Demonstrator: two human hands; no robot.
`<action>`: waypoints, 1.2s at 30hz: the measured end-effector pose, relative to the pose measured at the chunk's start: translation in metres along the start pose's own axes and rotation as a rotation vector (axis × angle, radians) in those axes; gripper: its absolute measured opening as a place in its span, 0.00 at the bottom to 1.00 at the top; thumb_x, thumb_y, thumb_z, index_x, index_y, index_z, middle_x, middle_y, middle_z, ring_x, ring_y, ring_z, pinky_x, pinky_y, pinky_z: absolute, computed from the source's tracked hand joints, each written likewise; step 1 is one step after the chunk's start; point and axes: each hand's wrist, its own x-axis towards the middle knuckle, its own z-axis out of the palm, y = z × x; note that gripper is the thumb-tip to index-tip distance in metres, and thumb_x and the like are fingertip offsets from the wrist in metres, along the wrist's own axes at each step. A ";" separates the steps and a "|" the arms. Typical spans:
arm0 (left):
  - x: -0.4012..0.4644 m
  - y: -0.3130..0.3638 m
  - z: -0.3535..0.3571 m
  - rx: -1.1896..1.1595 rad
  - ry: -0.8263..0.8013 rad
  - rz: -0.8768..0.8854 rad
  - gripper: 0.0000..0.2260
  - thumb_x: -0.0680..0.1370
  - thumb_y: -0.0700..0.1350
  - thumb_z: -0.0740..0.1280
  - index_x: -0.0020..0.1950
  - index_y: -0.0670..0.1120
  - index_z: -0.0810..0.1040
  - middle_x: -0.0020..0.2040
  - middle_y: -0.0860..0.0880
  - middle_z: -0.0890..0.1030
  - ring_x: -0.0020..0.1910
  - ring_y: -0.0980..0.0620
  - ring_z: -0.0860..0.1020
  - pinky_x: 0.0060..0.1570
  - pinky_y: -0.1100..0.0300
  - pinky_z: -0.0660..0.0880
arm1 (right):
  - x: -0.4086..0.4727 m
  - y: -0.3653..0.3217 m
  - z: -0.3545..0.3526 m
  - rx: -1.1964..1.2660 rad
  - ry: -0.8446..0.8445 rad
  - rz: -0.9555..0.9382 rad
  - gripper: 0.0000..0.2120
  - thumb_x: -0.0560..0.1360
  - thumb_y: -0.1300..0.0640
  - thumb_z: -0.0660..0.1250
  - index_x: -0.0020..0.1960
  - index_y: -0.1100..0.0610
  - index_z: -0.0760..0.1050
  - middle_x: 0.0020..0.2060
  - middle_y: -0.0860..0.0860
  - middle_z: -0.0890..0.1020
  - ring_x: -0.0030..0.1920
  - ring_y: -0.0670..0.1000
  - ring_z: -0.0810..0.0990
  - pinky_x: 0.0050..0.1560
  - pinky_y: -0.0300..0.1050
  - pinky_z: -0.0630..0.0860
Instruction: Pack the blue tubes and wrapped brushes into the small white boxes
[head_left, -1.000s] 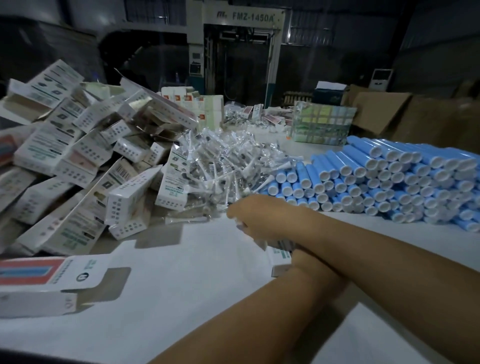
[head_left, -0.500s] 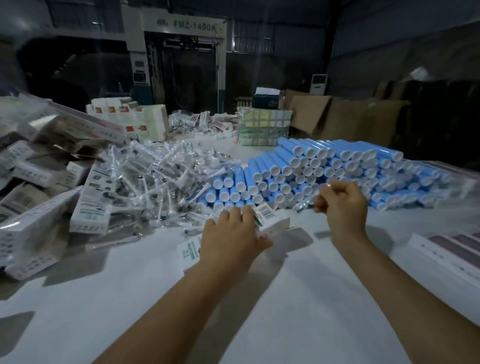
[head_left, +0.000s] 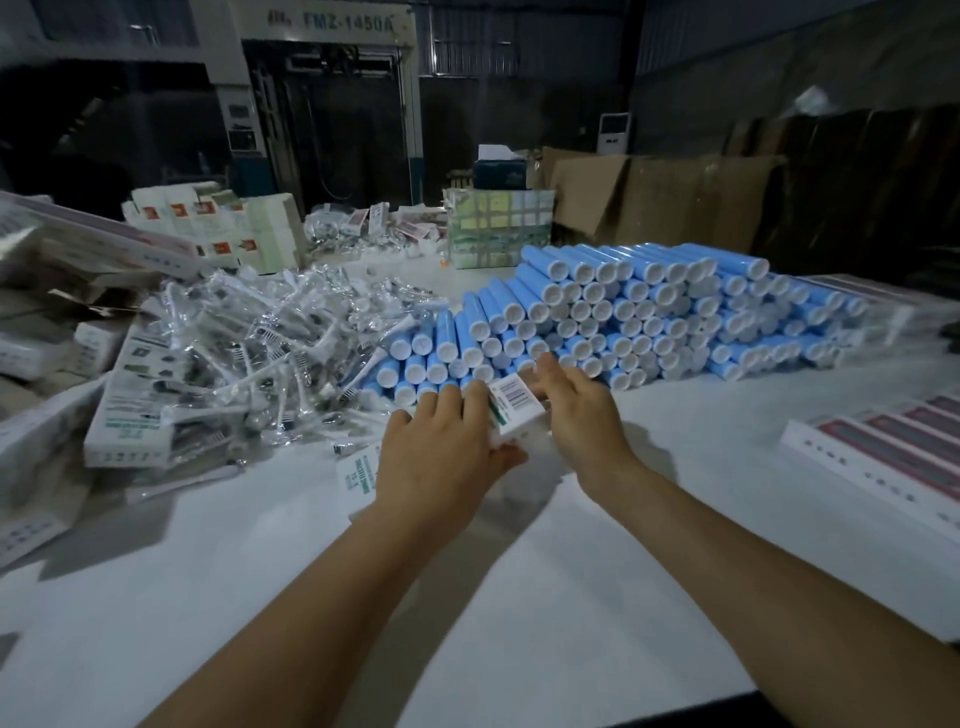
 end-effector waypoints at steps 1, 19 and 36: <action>0.000 -0.002 0.000 -0.011 -0.006 -0.008 0.35 0.76 0.68 0.53 0.74 0.47 0.56 0.64 0.50 0.70 0.63 0.48 0.69 0.54 0.54 0.67 | -0.001 -0.001 -0.001 0.032 -0.005 -0.010 0.17 0.81 0.48 0.58 0.39 0.50 0.79 0.33 0.43 0.83 0.34 0.39 0.81 0.35 0.35 0.77; 0.003 -0.030 0.000 -0.045 0.061 -0.128 0.33 0.75 0.68 0.53 0.72 0.46 0.58 0.62 0.48 0.71 0.61 0.47 0.69 0.53 0.52 0.68 | -0.028 -0.001 0.009 -0.292 0.041 -0.431 0.12 0.76 0.64 0.66 0.59 0.61 0.79 0.47 0.45 0.74 0.56 0.51 0.75 0.56 0.46 0.74; -0.006 -0.014 0.000 0.055 0.057 0.012 0.34 0.76 0.67 0.56 0.73 0.45 0.59 0.61 0.48 0.72 0.58 0.47 0.70 0.52 0.53 0.66 | -0.020 0.004 0.005 -0.422 -0.073 -0.172 0.28 0.76 0.60 0.60 0.75 0.49 0.61 0.26 0.44 0.73 0.29 0.42 0.71 0.34 0.40 0.69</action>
